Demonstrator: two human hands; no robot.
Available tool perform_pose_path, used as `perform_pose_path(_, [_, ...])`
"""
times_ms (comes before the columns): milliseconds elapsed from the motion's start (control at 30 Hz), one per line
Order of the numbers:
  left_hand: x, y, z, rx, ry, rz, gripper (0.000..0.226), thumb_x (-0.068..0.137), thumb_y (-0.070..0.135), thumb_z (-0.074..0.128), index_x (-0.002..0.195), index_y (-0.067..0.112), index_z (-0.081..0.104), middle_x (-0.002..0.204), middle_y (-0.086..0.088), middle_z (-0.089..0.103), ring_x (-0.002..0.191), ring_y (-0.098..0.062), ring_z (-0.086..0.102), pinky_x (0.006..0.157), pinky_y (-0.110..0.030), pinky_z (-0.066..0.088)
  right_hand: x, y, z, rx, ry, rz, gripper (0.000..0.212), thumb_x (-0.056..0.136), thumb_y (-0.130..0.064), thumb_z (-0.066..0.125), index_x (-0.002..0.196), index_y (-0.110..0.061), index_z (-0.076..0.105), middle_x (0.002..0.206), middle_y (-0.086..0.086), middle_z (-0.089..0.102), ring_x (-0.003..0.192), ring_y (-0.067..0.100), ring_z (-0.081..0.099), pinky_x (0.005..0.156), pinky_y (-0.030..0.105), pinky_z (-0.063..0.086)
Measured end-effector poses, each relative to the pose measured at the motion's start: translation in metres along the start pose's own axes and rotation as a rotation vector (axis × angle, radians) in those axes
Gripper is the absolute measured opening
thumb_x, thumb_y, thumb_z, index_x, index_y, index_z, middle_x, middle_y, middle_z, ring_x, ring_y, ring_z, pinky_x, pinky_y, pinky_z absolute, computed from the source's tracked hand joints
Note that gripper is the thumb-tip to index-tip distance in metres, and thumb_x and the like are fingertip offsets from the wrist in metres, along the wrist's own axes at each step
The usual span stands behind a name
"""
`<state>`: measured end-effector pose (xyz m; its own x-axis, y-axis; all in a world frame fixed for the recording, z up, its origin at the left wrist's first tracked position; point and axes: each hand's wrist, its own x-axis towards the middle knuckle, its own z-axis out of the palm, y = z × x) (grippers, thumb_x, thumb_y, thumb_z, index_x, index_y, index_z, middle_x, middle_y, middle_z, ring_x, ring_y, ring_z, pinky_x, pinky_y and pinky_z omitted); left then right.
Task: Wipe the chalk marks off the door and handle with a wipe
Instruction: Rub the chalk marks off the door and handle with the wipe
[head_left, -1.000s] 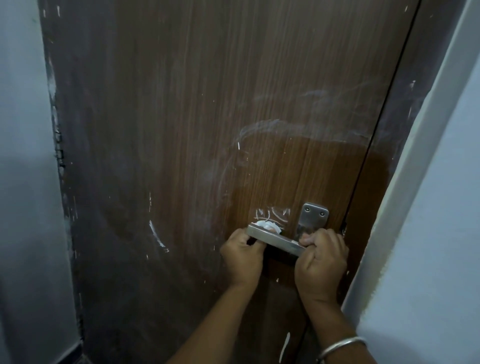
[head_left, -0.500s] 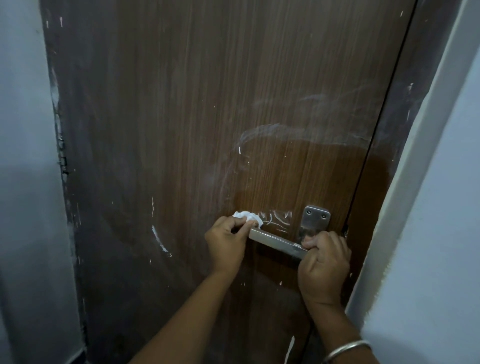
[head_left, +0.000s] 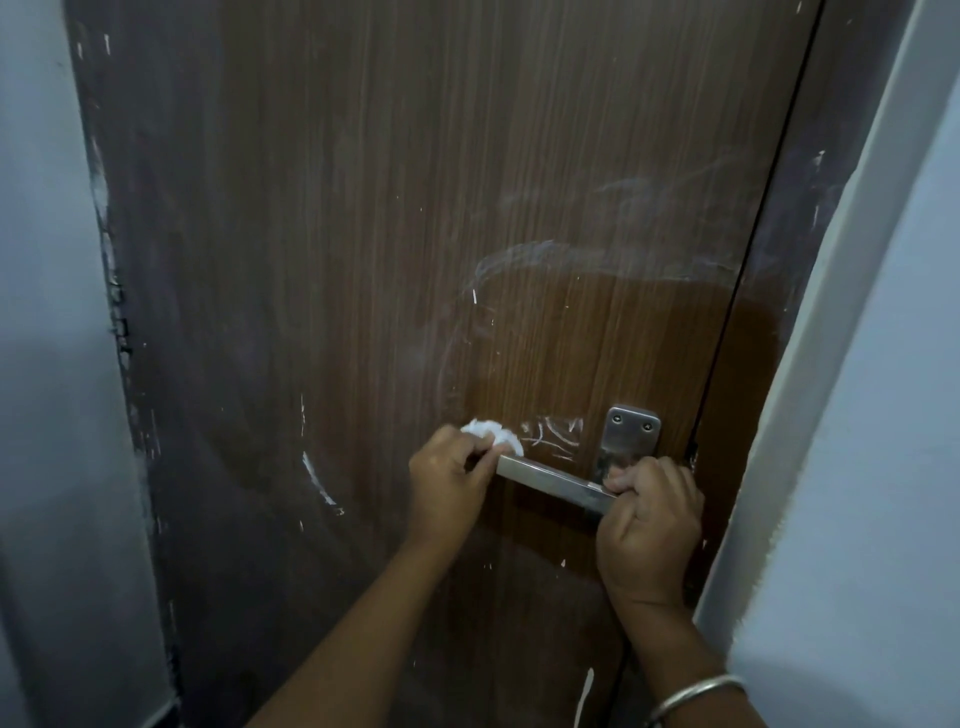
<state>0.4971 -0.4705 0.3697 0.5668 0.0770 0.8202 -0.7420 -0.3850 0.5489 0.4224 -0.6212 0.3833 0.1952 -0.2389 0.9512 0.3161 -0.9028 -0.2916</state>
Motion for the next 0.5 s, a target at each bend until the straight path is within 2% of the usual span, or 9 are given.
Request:
perform_pose_path(100, [-0.014, -0.005, 0.001, 0.004, -0.035, -0.032, 0.010, 0.075, 0.004, 0.073, 0.080, 0.011, 0.069, 0.077, 0.006, 0.060, 0.069, -0.001, 0.057, 0.063, -0.007, 0.044, 0.000, 0.000, 0.000, 0.004, -0.004, 0.002, 0.029, 0.079, -0.008, 0.034, 0.059, -0.005, 0.054, 0.058, 0.013, 0.053, 0.059, 0.029, 0.051, 0.065, 0.029, 0.030])
perform_pose_path(267, [0.017, 0.013, 0.005, -0.069, 0.045, -0.017, 0.007, 0.073, 0.012, 0.076, 0.077, 0.011, 0.070, 0.074, 0.004, 0.060, 0.068, -0.004, 0.058, 0.063, -0.011, 0.046, 0.000, 0.000, 0.000, 0.004, -0.014, 0.005, 0.029, 0.078, -0.008, 0.033, 0.059, -0.004, 0.055, 0.059, 0.013, 0.054, 0.059, 0.030, 0.052, 0.063, 0.028, 0.030])
perform_pose_path(400, [0.005, 0.002, -0.002, -0.006, -0.018, 0.024, 0.006, 0.074, 0.008, 0.074, 0.077, 0.006, 0.069, 0.074, 0.001, 0.060, 0.067, -0.004, 0.057, 0.060, -0.014, 0.046, 0.000, -0.001, -0.001, 0.011, -0.009, 0.003, 0.030, 0.078, -0.007, 0.033, 0.059, -0.004, 0.055, 0.058, 0.013, 0.055, 0.059, 0.029, 0.052, 0.065, 0.028, 0.031])
perform_pose_path(500, [-0.007, -0.006, -0.012, 0.051, -0.094, 0.049, 0.005, 0.073, 0.003, 0.074, 0.077, 0.004, 0.070, 0.073, -0.005, 0.062, 0.066, -0.008, 0.058, 0.060, -0.020, 0.048, 0.000, -0.002, -0.002, 0.015, -0.011, 0.011, 0.030, 0.079, -0.007, 0.033, 0.059, -0.004, 0.055, 0.058, 0.013, 0.054, 0.059, 0.029, 0.052, 0.062, 0.027, 0.026])
